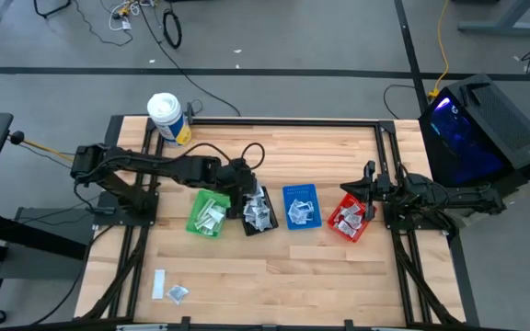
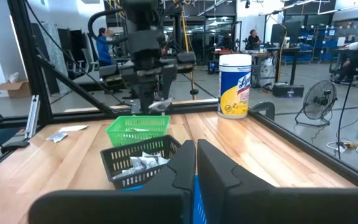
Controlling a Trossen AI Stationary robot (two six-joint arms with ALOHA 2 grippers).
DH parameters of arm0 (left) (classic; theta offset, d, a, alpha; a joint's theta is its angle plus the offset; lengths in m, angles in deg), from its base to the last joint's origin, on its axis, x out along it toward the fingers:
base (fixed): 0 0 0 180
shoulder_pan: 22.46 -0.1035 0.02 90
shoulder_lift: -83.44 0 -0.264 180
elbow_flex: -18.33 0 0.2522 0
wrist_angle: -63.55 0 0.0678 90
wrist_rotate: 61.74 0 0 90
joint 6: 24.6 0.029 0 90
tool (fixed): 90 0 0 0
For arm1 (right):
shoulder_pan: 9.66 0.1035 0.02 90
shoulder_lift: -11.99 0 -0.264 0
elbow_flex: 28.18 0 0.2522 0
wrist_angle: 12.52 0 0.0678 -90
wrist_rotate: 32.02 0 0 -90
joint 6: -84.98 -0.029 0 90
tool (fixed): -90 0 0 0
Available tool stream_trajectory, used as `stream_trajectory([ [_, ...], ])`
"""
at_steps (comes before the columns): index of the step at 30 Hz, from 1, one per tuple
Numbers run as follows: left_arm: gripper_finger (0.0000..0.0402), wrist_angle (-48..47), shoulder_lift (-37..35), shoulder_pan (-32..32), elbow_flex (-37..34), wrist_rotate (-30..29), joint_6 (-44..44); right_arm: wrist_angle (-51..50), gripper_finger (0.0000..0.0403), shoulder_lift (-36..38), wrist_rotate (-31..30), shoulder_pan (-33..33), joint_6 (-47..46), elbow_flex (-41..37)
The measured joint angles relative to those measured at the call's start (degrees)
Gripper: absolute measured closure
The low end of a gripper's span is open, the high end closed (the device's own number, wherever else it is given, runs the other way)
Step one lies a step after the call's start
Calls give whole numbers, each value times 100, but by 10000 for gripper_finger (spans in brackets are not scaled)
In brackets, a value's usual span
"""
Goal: Pick & Place First Aid Supplies
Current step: Put the towelette pack into the black basket
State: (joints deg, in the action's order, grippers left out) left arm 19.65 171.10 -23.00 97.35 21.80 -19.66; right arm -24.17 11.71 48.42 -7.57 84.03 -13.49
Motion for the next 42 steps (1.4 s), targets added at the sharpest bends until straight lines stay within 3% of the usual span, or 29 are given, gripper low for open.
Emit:
stream_trajectory([
  [6,229,41,370,0,0,537,-412,0,380,-1,0,-1,0,0],
  [16,229,51,868,0,0,637,-746,0,380,0,0,-2,-2,0],
  [26,225,81,922,2,0,780,-811,0,380,0,-2,0,0,-1],
  [30,191,76,922,0,0,785,-1038,0,380,0,-2,0,0,0],
  [37,91,65,922,18,0,787,-1282,0,380,0,-1,-1,0,-2],
  [42,55,-234,794,32,0,787,-1275,0,380,-2,-2,0,0,0],
])
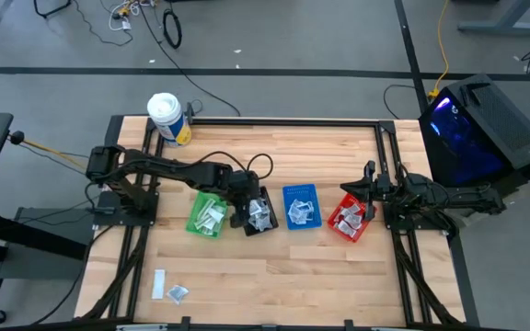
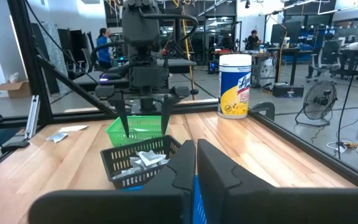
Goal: Pick & Place First Aid Supplies
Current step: Put the towelette pack into the black basket
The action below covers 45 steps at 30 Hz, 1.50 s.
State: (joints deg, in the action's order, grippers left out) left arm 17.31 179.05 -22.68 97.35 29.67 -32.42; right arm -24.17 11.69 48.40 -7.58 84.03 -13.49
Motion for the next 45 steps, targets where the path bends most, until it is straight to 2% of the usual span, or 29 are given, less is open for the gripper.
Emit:
stream_trajectory([
  [10,49,-600,-715,489,2,-3,549,0,380,0,1,-2,0,-1],
  [20,48,-1372,-955,1475,2,0,1154,1,380,1,1,-1,0,-1],
  [29,48,-1506,-957,2716,2,0,1602,0,380,0,2,-2,-2,-2],
  [33,48,-1557,-957,3300,2,24,1511,0,380,0,1,-1,0,-1],
  [41,48,-1555,-947,4375,2,518,267,0,380,2,2,-2,0,-1],
  [45,48,-1559,-937,4929,2,471,16,0,380,1,1,-1,0,-1],
])
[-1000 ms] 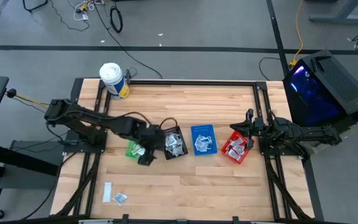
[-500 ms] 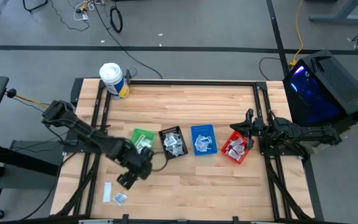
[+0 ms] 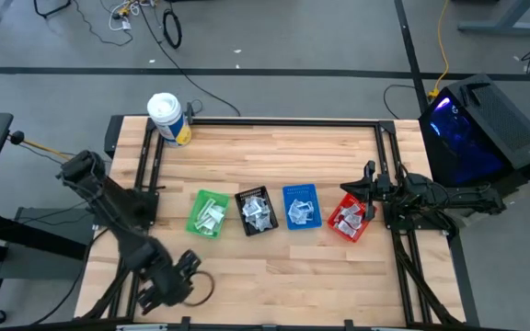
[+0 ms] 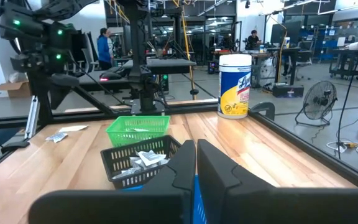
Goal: Pick & Place First Aid Supplies
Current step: Put the towelette pack into the black basket
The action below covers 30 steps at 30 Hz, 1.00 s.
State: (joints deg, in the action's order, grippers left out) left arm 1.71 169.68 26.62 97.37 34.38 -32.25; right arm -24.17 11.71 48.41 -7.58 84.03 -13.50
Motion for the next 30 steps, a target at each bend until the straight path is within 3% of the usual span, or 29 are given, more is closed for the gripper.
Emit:
stream_trajectory([
  [12,11,71,400,794,-4,-613,-688,0,380,1,1,1,0,1],
  [17,13,234,625,1140,-7,-1181,-1064,0,380,-1,-1,0,0,0],
  [30,16,514,1428,1516,-11,-1534,-1565,1,380,-1,-1,1,0,-1],
])
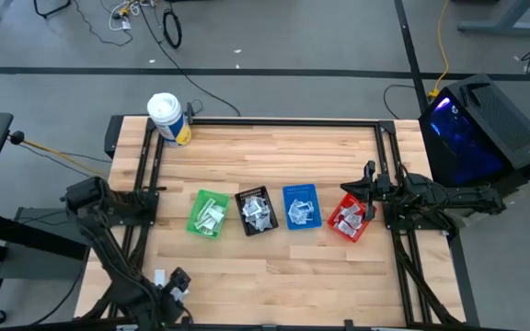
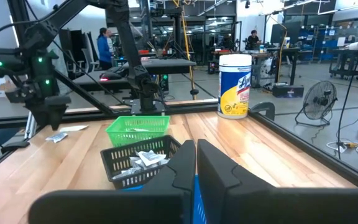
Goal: Pick & Place First Aid Supplies
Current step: Put the towelette pack into the black basket
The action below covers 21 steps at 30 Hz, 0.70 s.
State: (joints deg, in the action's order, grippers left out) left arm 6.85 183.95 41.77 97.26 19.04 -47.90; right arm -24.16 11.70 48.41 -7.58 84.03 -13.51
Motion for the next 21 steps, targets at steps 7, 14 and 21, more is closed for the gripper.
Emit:
stream_trajectory([
  [7,16,200,93,0,-187,-14,-17,-1,380,1,1,-1,0,2],
  [14,16,322,96,38,-433,1,-492,-1,380,-1,0,-1,0,2],
  [21,16,445,87,-37,-651,53,-760,0,380,1,-1,-1,0,2],
])
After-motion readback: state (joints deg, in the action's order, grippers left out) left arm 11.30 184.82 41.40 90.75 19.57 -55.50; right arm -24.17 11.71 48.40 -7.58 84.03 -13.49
